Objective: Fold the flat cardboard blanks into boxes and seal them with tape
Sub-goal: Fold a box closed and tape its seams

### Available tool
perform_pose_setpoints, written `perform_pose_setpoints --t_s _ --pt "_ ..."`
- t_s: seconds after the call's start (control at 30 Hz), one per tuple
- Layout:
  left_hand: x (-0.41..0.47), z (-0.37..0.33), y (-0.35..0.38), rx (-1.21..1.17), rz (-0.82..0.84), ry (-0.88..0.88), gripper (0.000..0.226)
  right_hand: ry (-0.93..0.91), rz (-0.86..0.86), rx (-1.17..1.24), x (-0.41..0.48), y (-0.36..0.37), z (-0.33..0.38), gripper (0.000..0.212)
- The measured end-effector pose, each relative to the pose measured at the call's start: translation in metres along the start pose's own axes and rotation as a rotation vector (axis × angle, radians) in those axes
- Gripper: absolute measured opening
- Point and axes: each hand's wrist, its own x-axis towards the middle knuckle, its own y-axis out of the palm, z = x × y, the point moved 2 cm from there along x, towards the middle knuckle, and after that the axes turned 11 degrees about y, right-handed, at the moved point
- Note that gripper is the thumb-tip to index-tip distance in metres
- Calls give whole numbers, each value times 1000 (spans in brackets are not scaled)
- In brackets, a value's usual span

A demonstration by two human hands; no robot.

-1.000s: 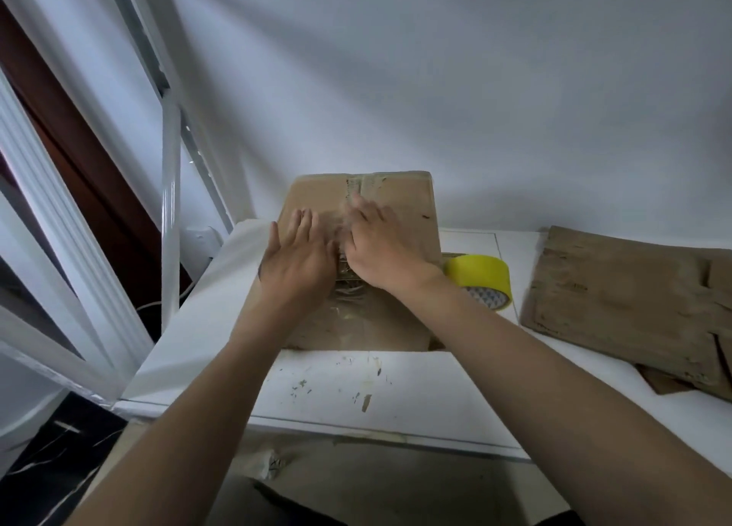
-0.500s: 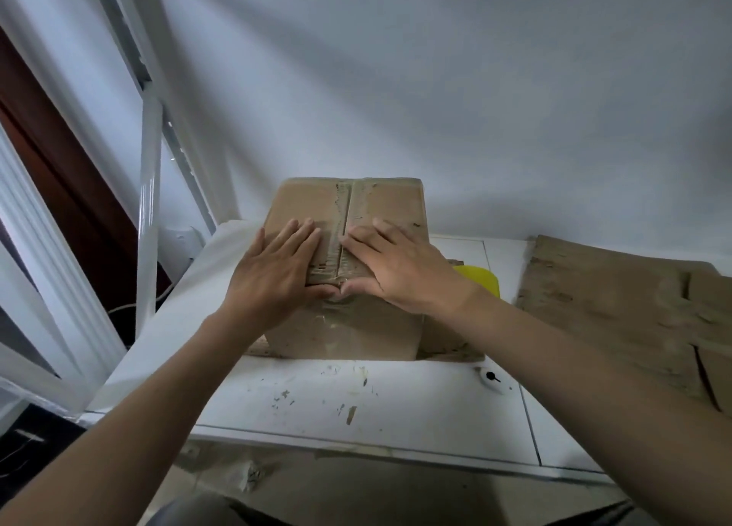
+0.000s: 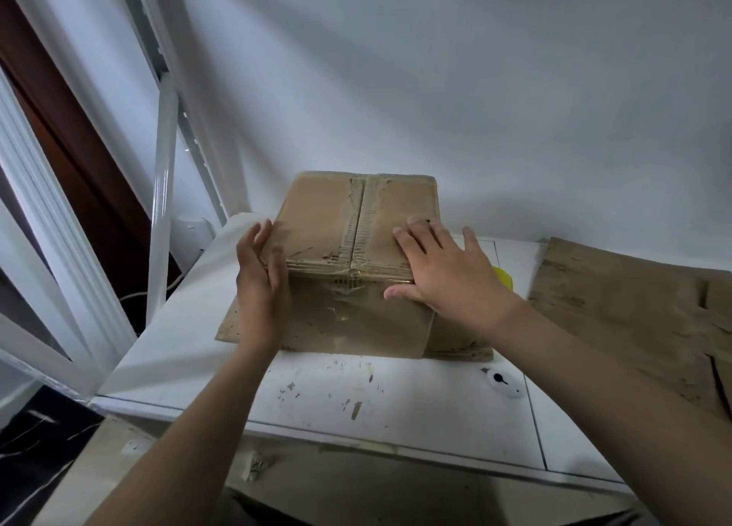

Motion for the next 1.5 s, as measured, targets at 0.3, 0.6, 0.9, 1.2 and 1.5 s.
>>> perform_pose_setpoints --t_s 0.3,0.6,0.9,1.2,1.5 --pt "-27 -8 14 80 15 -316 81 23 -7 32 4 4 4 97" --pt "-22 -60 25 556 49 19 65 -84 -165 644 -36 -6 -46 72" --pt "-29 -124 126 573 553 305 60 26 -134 999 -66 45 -104 54" --pt "-42 -103 136 742 409 432 65 -199 -283 700 -41 66 -103 44" --pt "-39 -100 115 622 371 473 54 -189 -208 772 -43 86 -82 50"
